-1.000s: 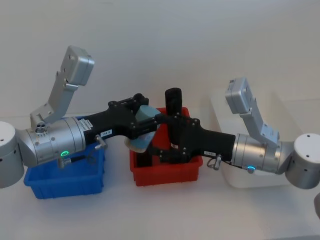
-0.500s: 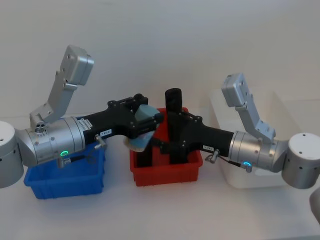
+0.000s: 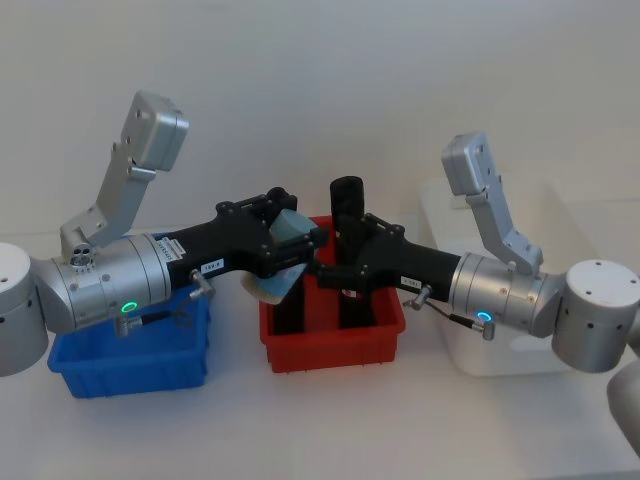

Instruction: Pick the cotton swabs from the blue box and place them into the white box.

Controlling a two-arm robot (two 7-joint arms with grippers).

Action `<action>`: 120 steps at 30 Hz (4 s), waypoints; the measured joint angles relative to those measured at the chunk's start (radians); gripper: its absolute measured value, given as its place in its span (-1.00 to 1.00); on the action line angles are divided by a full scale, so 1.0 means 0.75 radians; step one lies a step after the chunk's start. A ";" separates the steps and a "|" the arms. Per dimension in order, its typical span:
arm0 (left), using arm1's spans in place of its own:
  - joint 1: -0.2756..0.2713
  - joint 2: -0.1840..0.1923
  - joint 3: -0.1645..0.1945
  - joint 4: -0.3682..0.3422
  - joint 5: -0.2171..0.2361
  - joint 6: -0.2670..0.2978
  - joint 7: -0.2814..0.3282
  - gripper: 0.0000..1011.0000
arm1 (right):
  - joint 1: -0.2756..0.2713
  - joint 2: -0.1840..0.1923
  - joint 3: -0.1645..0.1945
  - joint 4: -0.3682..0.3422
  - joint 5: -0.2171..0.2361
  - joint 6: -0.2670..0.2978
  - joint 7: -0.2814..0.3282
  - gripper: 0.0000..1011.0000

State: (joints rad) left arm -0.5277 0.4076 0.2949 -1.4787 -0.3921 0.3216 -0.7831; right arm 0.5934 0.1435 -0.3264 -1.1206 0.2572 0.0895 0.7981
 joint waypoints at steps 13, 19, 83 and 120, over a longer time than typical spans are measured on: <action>0.000 0.000 0.000 0.000 0.000 0.000 -0.001 0.30 | -0.009 0.011 -0.009 -0.006 0.017 0.014 0.031 0.98; 0.000 0.000 0.000 0.000 0.000 0.000 -0.001 0.30 | -0.025 0.027 -0.010 -0.024 0.010 0.012 0.070 0.98; 0.000 0.000 0.000 0.000 0.000 0.000 -0.001 0.30 | -0.035 0.020 -0.083 -0.057 0.201 0.078 0.083 0.98; 0.000 0.000 0.000 0.000 0.000 0.000 -0.001 0.30 | -0.006 0.009 -0.106 -0.003 0.196 0.016 0.013 0.39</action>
State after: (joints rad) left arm -0.5277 0.4076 0.2950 -1.4787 -0.3921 0.3218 -0.7838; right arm 0.5887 0.1505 -0.4060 -1.1226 0.4040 0.1018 0.8081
